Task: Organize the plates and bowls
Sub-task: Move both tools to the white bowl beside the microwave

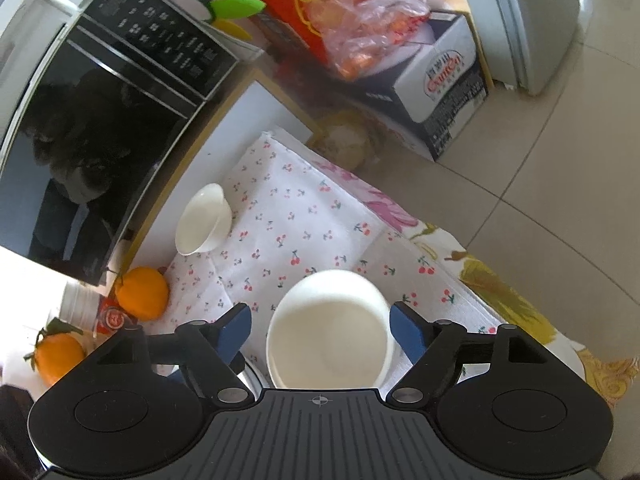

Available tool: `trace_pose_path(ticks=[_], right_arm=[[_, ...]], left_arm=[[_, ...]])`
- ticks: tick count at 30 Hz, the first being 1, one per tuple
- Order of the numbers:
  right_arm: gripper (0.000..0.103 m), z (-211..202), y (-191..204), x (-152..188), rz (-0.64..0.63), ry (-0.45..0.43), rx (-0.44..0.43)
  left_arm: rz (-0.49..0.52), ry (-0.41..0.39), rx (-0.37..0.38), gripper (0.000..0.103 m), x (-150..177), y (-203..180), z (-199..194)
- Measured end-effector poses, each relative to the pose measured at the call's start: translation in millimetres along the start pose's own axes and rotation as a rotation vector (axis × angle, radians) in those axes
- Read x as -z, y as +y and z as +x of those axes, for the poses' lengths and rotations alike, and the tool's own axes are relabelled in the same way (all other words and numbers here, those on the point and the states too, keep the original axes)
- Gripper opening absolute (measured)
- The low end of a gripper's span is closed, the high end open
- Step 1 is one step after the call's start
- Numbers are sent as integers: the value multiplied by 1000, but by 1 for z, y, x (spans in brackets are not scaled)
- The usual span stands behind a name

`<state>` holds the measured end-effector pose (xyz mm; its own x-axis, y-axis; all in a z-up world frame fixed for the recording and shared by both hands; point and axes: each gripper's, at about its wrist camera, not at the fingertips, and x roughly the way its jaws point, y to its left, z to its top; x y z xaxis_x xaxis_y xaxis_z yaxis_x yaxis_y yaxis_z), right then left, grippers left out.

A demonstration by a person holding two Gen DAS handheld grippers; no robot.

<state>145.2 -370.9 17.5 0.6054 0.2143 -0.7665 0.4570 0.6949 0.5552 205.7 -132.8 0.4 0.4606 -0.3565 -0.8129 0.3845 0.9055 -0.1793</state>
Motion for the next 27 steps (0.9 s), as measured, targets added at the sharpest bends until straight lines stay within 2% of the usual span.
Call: trace_pose_path(ticks=[5, 11, 17, 19, 27], right_arm=[[82, 2, 17, -8, -20, -6, -1], [82, 22, 58, -25, -81, 1, -12], [83, 46, 101, -43, -129, 9, -51], [87, 51, 113, -48, -142, 0, -70], [89, 83, 145, -54, -197, -25, -116]], left_arm=[[-43, -13, -26, 97, -9, 18, 2], [-107, -56, -72, 100, -24, 44, 1], [-182, -143, -151, 102, -39, 73, -3], [-212, -163, -159, 102, -44, 82, -2], [-323, -170, -186, 102, -53, 109, 10]])
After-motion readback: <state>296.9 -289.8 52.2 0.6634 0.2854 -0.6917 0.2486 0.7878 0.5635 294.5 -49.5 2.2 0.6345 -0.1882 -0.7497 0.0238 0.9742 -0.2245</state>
